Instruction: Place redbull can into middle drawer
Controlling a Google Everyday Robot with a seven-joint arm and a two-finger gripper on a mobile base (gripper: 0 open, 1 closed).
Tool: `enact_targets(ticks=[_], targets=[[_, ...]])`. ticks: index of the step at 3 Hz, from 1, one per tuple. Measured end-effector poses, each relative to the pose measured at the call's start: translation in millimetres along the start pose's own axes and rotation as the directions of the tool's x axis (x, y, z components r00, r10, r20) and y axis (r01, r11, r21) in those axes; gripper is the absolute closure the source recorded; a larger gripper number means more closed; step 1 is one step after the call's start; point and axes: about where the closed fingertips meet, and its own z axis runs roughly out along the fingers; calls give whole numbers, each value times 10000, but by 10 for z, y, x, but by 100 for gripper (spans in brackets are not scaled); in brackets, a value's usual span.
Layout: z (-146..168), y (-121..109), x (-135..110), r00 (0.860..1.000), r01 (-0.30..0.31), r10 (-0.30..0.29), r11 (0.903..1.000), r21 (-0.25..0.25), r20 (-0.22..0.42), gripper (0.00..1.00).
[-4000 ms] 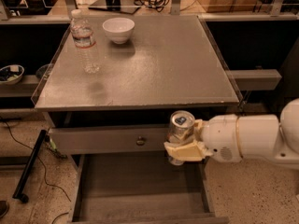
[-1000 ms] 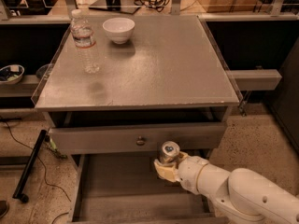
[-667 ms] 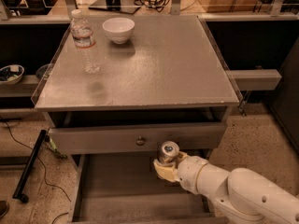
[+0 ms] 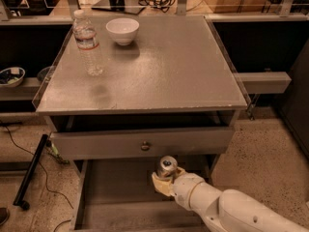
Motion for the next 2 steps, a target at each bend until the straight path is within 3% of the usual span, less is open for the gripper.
enact_targets(ticks=[2], targets=[[115,-37,172,9991,-414,414,9989,236,-20,100]])
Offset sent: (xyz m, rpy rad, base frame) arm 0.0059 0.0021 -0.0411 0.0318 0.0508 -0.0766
